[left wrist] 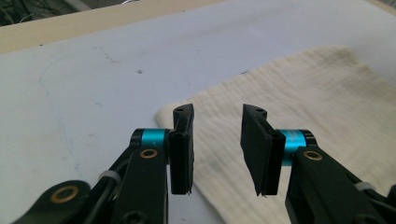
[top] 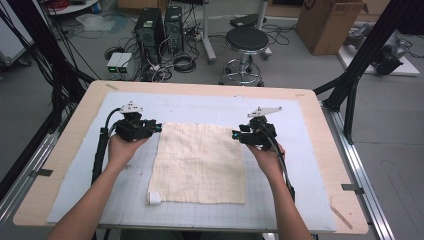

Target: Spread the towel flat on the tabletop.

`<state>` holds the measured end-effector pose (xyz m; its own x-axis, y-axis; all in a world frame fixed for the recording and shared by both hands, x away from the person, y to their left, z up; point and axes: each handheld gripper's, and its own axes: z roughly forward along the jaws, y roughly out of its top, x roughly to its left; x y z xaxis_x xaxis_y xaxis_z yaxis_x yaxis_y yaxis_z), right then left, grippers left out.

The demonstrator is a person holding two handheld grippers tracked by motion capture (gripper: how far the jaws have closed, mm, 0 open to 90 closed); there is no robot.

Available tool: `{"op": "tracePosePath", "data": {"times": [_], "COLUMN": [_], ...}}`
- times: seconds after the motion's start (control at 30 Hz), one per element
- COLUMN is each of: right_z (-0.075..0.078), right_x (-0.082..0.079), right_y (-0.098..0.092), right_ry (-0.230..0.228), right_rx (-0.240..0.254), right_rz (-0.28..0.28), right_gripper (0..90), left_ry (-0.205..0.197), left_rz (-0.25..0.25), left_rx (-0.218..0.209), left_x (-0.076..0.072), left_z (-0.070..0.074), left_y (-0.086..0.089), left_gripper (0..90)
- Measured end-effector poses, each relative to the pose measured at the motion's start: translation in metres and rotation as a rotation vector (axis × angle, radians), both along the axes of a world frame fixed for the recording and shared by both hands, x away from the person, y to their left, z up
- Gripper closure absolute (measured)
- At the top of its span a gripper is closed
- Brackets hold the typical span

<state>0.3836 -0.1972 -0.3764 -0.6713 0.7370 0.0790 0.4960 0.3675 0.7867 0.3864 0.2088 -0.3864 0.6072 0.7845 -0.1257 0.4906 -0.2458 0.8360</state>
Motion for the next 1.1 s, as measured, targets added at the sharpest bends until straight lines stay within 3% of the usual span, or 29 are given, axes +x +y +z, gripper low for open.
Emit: {"op": "tracePosePath", "data": {"times": [0.2,0.53,0.87,1.1], "right_z": [-0.005,-0.026,-0.05,-0.064], "right_x": [-0.032,-0.083,-0.118,-0.127], "right_y": [-0.004,-0.006,-0.014,-0.016], "right_ry": [-0.017,-0.037,-0.024,0.032], "right_rx": [0.045,0.028,0.023,-0.026], "right_rz": [0.087,0.235,0.323,0.338], "right_gripper": [50.5,48.0,46.8,52.1], "left_ry": [-0.029,-0.047,0.005,0.057], "left_rz": [-0.078,-0.183,-0.296,-0.363], "left_rx": [0.001,-0.007,0.023,0.089], "left_x": [-0.041,-0.102,-0.135,-0.139], "left_z": [-0.003,-0.024,-0.045,-0.056], "left_y": [0.001,0.005,0.005,-0.002], "left_gripper": [61.7,55.0,52.7,56.6]}}
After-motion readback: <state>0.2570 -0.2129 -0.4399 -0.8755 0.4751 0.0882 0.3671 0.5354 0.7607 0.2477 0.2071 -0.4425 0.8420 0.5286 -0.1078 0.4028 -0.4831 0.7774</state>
